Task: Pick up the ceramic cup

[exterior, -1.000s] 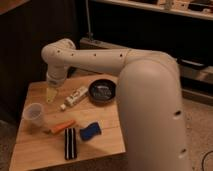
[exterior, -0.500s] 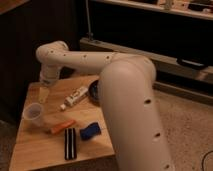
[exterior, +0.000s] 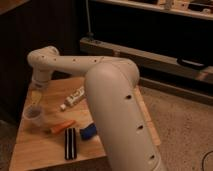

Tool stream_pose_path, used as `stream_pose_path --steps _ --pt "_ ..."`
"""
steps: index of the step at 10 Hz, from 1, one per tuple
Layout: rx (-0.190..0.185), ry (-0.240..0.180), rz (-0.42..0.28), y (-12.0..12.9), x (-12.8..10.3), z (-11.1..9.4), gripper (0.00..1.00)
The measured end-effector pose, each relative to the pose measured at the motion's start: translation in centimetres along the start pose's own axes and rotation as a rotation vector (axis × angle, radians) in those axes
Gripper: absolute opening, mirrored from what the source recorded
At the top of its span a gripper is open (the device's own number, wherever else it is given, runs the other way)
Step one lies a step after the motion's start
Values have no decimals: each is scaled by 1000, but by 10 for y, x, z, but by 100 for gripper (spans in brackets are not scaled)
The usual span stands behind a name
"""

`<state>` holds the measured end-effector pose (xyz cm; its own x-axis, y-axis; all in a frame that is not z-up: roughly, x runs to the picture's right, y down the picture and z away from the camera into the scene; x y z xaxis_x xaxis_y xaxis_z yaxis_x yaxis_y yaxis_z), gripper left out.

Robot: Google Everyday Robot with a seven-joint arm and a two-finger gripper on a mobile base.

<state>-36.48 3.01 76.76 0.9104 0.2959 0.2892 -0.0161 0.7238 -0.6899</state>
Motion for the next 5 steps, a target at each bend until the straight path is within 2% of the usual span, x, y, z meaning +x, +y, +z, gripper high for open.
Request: stream_pose_path --steps 5 --pt "0 29 -27 3 1 36 80"
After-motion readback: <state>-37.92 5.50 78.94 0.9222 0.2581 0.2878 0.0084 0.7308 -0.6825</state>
